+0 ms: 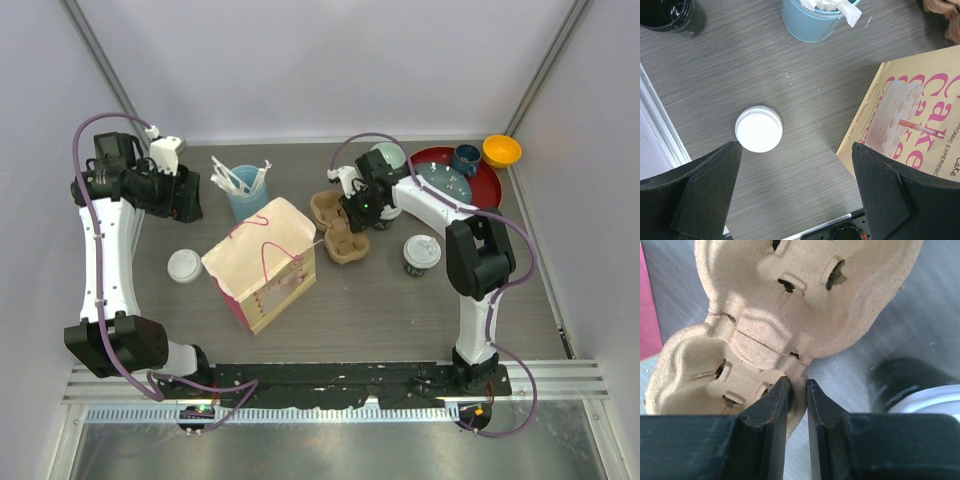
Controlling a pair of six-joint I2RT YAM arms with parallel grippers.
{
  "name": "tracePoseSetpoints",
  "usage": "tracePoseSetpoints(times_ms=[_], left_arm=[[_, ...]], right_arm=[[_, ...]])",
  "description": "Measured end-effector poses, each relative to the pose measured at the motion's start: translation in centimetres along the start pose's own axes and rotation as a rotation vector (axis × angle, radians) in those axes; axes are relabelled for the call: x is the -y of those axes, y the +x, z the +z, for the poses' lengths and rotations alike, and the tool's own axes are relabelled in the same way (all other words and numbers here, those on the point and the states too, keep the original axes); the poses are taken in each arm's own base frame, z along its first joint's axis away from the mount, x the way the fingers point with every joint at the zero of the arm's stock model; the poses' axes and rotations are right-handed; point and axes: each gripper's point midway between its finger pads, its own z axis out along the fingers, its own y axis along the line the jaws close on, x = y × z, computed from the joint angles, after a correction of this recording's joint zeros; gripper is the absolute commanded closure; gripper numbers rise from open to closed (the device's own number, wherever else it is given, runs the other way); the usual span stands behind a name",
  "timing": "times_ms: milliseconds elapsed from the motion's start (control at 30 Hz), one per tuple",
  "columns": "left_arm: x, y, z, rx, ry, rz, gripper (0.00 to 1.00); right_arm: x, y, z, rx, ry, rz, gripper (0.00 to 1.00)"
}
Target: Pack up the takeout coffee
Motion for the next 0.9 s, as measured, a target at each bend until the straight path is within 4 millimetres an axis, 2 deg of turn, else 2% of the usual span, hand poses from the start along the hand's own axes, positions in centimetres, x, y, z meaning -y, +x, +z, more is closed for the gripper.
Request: tracePoseSetpoints(times_ms=[100, 200, 233, 300, 400, 467, 600, 733, 800, 833, 900], left_arm=[[0.1, 0.0, 0.0, 0.003, 0.009, 0.009, 0.04], [0.2, -0.1, 0.0, 0.005, 0.016, 0.014, 0.04], [0.2, -0.1, 0.0, 0.005, 0.017, 0.015, 0.04], [0.3, 0.0, 0.1, 0.004, 0.019, 0.018, 0.04], [0.3, 0.1, 0.1, 0.002, 0.023, 0.021, 0.04], [0.4, 0.1, 0.1, 0.003, 0.027, 0.025, 0.04], [0.4, 0.1, 0.1, 0.003, 0.029, 0.036, 0.04], [0.4, 0.2, 0.2, -0.002, 0.033, 0.035, 0.04], [0.5, 0.4, 0.3, -0.006, 0.036, 0.033, 0.04], [0.5, 0.4, 0.3, -0.007, 0.037, 0.032, 0.04], [0.5, 0.5, 0.4, -0.007, 0.039, 0.032, 0.04]], right_arm=[[-1.2, 1.7, 0.2, -0.039, -0.018, 0.003, 0.97], [-1.9, 2.5, 0.2, -0.064, -0.013, 0.026, 0.85], [-2.0, 2.7, 0.2, -0.072, -0.007, 0.036, 0.74], [-2.2, 3.1, 0.1, -0.085, 0.003, 0.056, 0.61], [-2.4, 3.9, -0.6, -0.114, 0.019, 0.097, 0.53], [-2.6, 3.8, -1.4, -0.113, 0.025, 0.114, 0.51], [-2.9, 2.1, -3.5, -0.056, 0.04, 0.125, 0.46], [-3.7, -1.6, -5.6, 0.071, 0.095, 0.081, 0.44], [-4.5, -3.3, -5.8, 0.129, 0.113, 0.056, 0.44], [-6.0, -4.3, -5.4, 0.155, 0.106, 0.029, 0.44], [-7.4, -5.3, -4.6, 0.181, 0.105, 0.012, 0.44]])
